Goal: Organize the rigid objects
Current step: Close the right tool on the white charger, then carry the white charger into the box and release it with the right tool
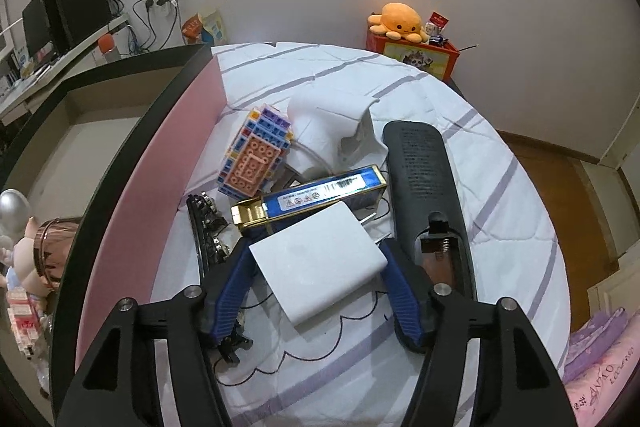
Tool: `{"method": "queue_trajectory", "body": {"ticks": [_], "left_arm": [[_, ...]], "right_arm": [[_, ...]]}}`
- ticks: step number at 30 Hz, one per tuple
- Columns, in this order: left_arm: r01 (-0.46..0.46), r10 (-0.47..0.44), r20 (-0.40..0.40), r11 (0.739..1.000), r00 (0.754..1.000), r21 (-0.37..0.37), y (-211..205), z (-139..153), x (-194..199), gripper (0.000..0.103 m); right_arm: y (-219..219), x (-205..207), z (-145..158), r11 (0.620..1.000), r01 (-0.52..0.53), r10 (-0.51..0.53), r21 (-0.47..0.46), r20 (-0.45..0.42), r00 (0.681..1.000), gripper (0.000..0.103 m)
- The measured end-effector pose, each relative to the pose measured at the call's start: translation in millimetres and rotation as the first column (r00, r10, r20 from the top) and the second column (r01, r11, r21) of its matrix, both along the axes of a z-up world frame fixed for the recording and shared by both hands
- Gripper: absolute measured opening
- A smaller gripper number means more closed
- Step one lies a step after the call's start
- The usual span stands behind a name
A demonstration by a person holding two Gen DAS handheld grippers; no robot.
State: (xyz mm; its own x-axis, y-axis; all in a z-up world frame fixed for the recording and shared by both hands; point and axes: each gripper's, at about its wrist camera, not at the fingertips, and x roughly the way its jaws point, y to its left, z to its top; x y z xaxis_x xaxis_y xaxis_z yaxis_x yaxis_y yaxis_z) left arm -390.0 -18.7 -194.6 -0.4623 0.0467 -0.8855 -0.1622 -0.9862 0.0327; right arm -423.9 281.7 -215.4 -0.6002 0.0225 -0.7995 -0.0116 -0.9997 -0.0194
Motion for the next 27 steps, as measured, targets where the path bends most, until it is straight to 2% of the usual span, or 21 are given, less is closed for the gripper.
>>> {"method": "queue_trajectory", "body": {"ticks": [8,16,22,27], "left_arm": [[0.002,-0.002,-0.002,1.0,1.0,0.003,-3.4,-1.0,-0.9,0.006],[-0.003,0.003,-0.006,1.0,1.0,0.01,-3.8,-1.5,-1.7,0.006],[-0.008,0.008,-0.005,1.0,1.0,0.027,-4.0,-1.2,-5.3,0.006],[-0.001,0.001,0.004,1.0,1.0,0.031,-4.6,-0.6,-14.2,0.006]], "right_arm": [[-3.2,24.4,9.2,1.0,-0.022,0.022,-0.021,0.001,1.0,0.065],[-25.7,43.2,48.9,0.998,-0.062,0.062,-0.002,-0.086,0.994,0.065],[-61.8,42.2,80.7,0.99,-0.144,0.142,-0.002,-0.155,0.978,0.065],[-92.5,31.6,89.8,0.972,-0.236,0.231,-0.014,-0.159,0.96,0.065]]}}
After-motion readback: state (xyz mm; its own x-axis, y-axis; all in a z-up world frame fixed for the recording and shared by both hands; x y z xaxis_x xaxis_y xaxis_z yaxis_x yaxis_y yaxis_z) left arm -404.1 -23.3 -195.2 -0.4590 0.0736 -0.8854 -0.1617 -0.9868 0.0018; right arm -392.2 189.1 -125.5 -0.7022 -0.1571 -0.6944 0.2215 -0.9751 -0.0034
